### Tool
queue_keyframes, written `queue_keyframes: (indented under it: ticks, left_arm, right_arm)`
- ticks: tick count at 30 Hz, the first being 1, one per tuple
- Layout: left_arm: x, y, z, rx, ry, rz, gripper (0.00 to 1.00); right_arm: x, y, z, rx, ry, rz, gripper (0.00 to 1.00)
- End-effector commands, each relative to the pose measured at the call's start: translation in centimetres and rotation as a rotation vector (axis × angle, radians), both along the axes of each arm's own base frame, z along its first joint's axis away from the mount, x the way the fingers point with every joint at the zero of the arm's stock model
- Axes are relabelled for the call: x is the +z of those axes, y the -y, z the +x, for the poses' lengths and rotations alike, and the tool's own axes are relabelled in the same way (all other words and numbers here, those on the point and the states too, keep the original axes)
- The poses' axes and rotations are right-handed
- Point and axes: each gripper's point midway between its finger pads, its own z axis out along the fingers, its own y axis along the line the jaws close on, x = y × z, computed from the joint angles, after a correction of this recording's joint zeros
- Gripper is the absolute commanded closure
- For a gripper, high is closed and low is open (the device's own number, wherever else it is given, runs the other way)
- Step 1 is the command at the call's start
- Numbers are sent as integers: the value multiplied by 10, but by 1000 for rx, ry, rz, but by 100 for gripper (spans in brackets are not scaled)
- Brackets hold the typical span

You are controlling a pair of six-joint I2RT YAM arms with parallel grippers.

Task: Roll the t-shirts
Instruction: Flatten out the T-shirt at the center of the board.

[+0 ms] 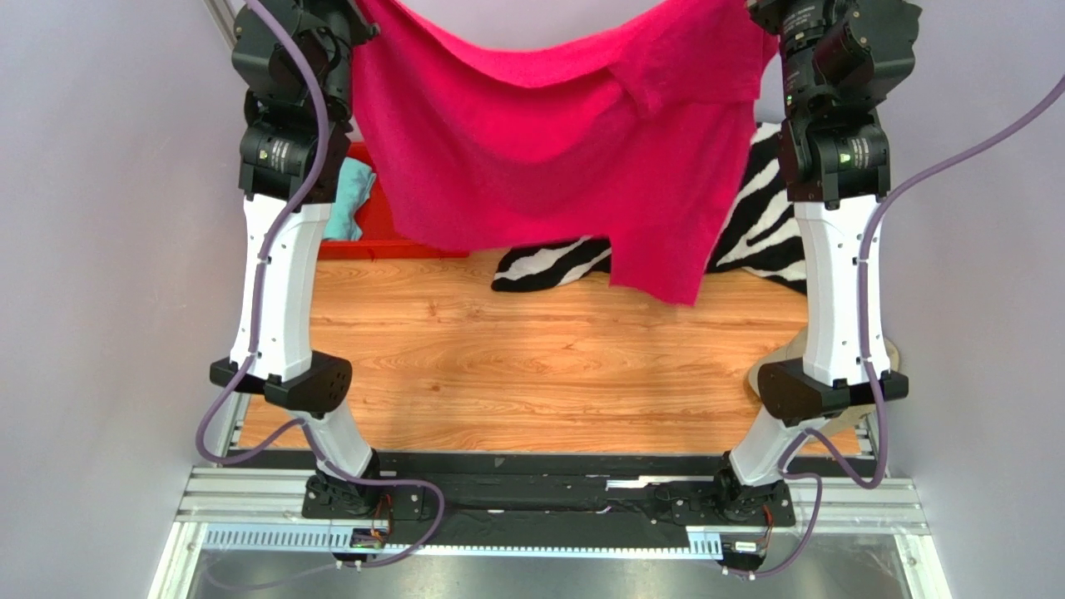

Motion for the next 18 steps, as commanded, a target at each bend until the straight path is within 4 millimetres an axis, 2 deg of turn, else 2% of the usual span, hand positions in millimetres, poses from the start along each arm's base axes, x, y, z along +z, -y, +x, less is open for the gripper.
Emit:
queue_keyframes:
  ticks: [1,3,4,5,7,8,9,10,11,12,13,14,15,16,17,18]
  left_arm:
    - [66,-25,-54,-38,206,-83,100]
    - [59,-32,-62,-21,176,-74,100]
    - [55,-34,-65,-14,162,-73,100]
    - [40,-35,-69,-13,119,-63,100]
    - [21,-37,-76,-14,77,-70,100]
    - [-4,-38,-81,-18,21,-70,100]
    - [-19,-36,-84,-33,-7,-81,100]
    - [-63,-30,-74,-47,-117,-62,100]
    - [-71,-32,-92,-61,-129,-94,100]
    - [-94,-31,-94,-68,-186,-101,100]
    - [-152,-23,-87,-95,-332,-89,100]
    - [-167,-20,-103,-124,-354,-124,100]
    - [-194,-17,-106,-141,-407,-141,100]
    - [-226,-13,-112,-156,-478,-163,100]
    - [-279,-9,-121,-170,-572,-187,100]
    - [-305,-5,-126,-187,-622,-199,100]
  right_arm:
    - [96,25,-94,-14,325,108,100]
    - [92,28,-110,-11,304,110,100]
    - [81,27,-107,-6,269,105,100]
    - [75,27,-112,1,248,115,100]
    - [38,26,-114,14,137,112,100]
    - [23,24,-114,29,93,122,100]
    - [-9,22,-114,37,14,121,100]
    - [-37,18,-112,53,-74,112,100]
    - [-65,16,-108,61,-147,112,100]
    - [-88,15,-111,73,-205,131,100]
    - [-147,10,-112,85,-343,121,100]
    - [-173,10,-117,91,-401,130,100]
    - [-201,8,-121,101,-460,145,100]
    - [-262,5,-130,111,-587,136,100]
    - [-293,5,-135,107,-653,135,100]
    - [-327,5,-140,106,-725,140,100]
